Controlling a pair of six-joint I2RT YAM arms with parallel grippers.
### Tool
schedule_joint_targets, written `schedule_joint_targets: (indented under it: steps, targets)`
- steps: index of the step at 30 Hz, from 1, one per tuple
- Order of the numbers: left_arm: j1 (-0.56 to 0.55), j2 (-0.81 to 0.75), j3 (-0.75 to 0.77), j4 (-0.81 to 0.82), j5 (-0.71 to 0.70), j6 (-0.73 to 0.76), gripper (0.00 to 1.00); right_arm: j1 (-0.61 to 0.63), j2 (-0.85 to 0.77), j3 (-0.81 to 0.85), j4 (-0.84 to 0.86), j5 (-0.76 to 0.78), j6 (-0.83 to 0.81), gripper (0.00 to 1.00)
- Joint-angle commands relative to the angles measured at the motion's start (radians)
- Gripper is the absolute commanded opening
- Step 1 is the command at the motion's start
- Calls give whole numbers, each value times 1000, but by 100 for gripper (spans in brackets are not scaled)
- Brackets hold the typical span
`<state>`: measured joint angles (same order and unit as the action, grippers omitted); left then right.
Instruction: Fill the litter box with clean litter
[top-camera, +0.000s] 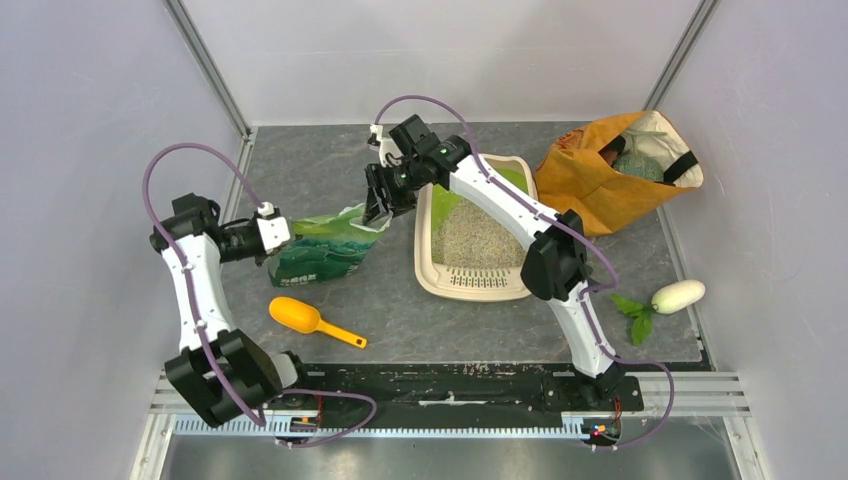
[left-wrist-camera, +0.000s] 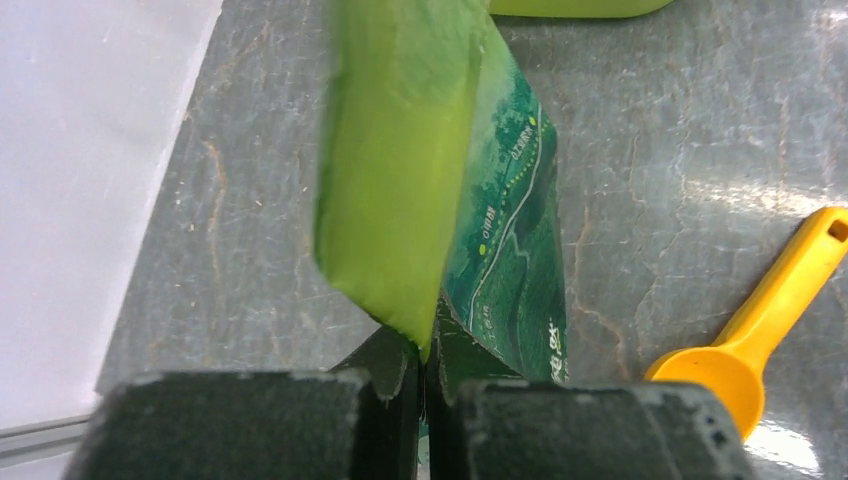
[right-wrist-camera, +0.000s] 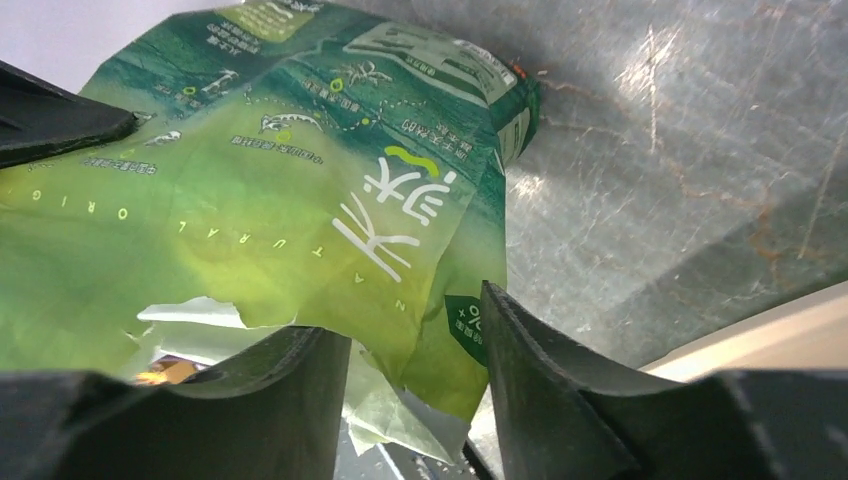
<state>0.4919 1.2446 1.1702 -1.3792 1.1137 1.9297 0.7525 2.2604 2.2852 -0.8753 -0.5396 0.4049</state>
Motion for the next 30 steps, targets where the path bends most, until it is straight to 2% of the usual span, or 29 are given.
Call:
schedule_joint_targets:
  steps: [1,4,6,11,15,18,25,30]
  targets:
    - [-29,-70,-21,202,69,-106,2,4,27,28,-53,-88,78,49]
    - [-56,-83,-28,261,67,-164,2,8,76,109,-65,-117,121,17]
    - [-91,-85,-22,285,60,-179,2,11,100,152,-30,-106,139,0]
    - [-212,-56,24,323,31,-246,2,23,129,202,121,-150,177,0]
    - [-278,-14,26,379,-34,-287,2,29,79,86,352,-243,289,0]
    - [-279,21,8,428,-84,-309,2,35,19,-22,531,-288,368,0]
    - [-228,43,-7,450,-146,-329,2,28,16,20,618,-374,429,0]
    - [-147,78,23,342,-148,-227,2,21,-10,19,708,-429,522,0]
